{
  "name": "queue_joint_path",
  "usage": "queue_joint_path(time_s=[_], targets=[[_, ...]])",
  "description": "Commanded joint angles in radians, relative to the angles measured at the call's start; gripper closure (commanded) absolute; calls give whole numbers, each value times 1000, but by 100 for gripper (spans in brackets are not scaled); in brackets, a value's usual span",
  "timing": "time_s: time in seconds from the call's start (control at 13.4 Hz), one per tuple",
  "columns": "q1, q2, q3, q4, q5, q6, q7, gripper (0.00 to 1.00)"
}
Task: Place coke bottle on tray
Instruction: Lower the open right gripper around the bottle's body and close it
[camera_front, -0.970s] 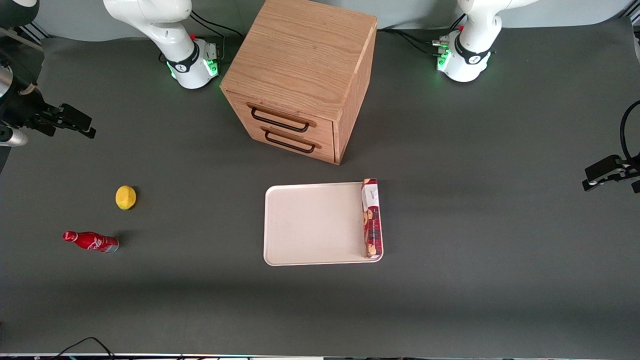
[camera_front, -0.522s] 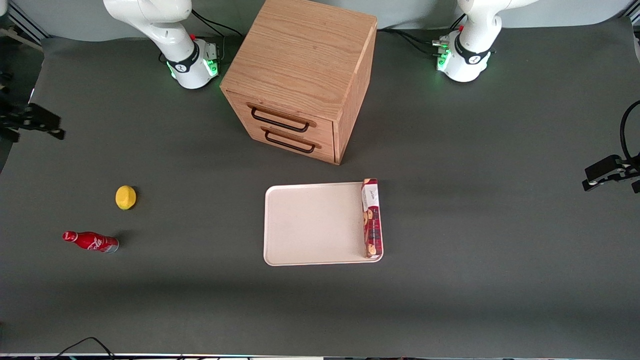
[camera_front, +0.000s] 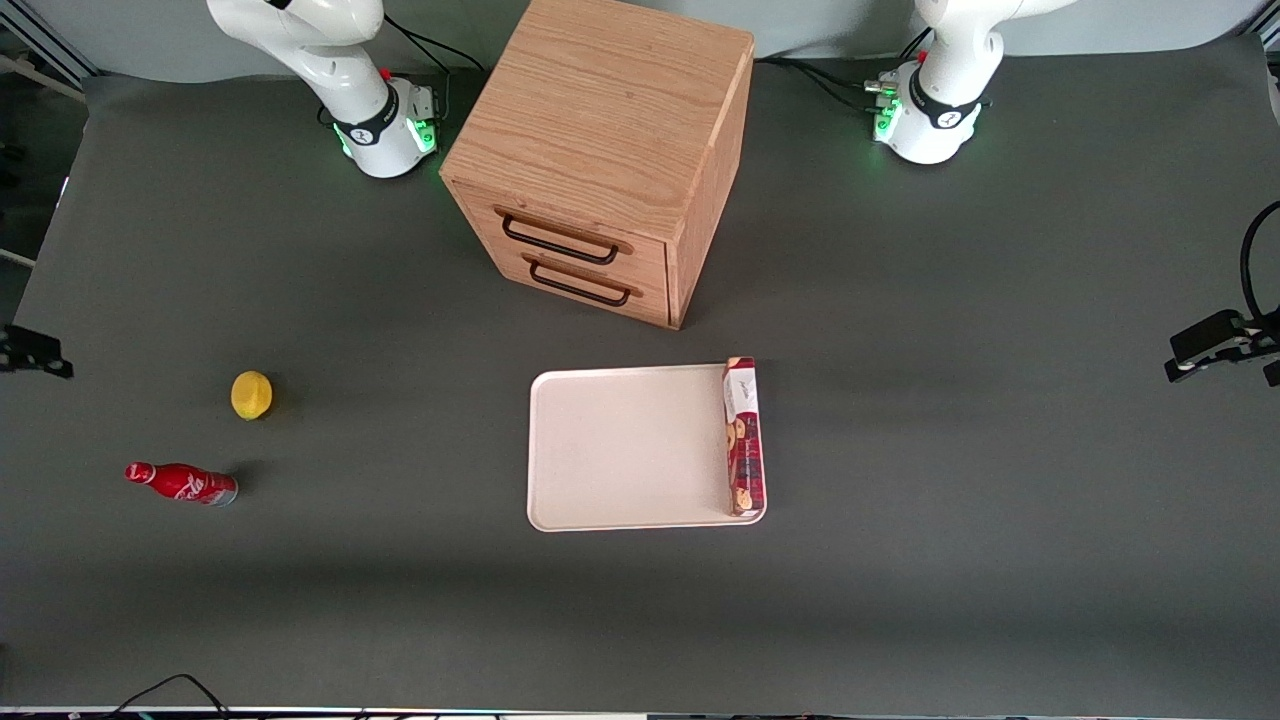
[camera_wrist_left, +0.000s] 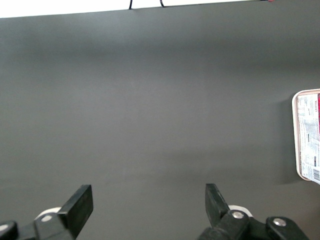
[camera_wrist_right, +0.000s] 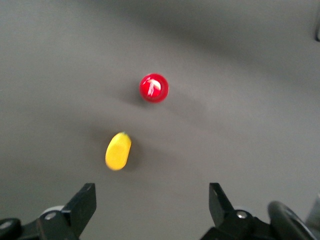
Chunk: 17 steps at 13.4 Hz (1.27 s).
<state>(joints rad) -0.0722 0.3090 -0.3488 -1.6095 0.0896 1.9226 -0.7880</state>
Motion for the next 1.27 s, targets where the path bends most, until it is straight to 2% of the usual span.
queue_joint_path(time_s=[0.0,0.45,0.75,0.9,0.97,1.19], targets=[[22,128,-12,54,87,96,-54,0],[55,245,11,52,99,246,-31,0],[55,254,11,52,98,253,-36,18],[54,254,11,51,98,253,-42,29],[54,254,11,49,98,251,-48,39],[54,254,11,46,98,251,-50,77]])
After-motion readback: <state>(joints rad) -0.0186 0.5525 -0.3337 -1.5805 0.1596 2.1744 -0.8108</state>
